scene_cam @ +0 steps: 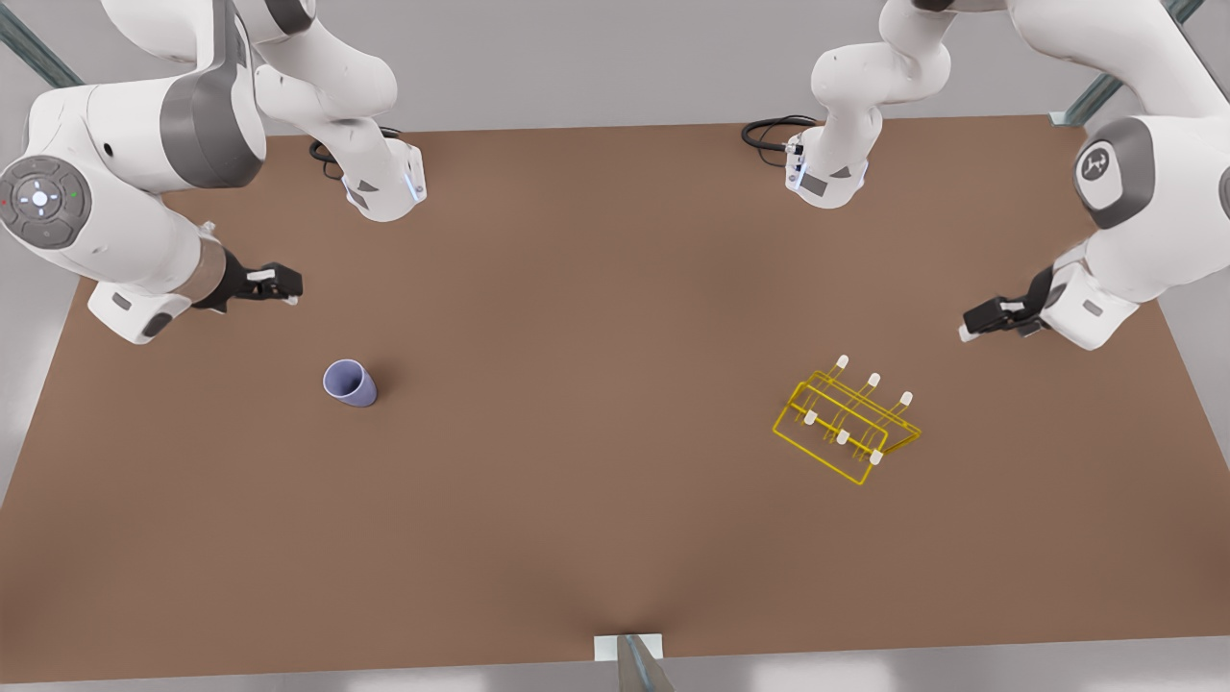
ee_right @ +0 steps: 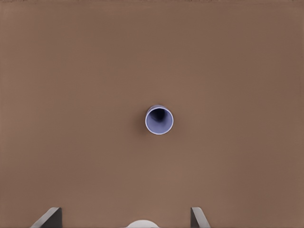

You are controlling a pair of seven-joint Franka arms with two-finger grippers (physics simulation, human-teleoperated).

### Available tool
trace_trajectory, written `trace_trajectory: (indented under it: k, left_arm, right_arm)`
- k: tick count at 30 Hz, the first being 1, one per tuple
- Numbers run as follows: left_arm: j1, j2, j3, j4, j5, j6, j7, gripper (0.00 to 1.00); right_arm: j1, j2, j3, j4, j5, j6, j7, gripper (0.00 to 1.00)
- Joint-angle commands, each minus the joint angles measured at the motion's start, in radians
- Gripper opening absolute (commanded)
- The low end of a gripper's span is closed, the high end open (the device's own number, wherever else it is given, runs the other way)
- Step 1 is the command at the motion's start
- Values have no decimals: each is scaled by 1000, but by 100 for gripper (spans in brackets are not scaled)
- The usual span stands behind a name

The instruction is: Place the cup on the cup holder

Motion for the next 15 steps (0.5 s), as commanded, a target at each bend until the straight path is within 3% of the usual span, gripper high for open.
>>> trace_trajectory:
  k: [1,3,4,7,10,15]
  left_arm:
    - [-7,4,0,0,-8,51,-12,100]
    - [-16,25,-8,2,1,55,-13,100]
    - [-16,39,-7,2,-3,78,-12,100]
    - [-16,67,-7,2,1,90,-13,100]
    - [-18,67,-8,2,3,77,-15,100]
    - [-16,76,-8,2,1,81,-16,100]
  right_arm:
    - [1,0,0,0,0,32,13,100]
    - [41,13,0,-1,-5,32,46,100]
    - [116,95,2,-11,3,46,128,100]
    - [202,181,5,-139,26,286,325,100]
    - [151,145,6,-454,17,593,307,100]
    - [104,135,-18,-572,20,690,206,100]
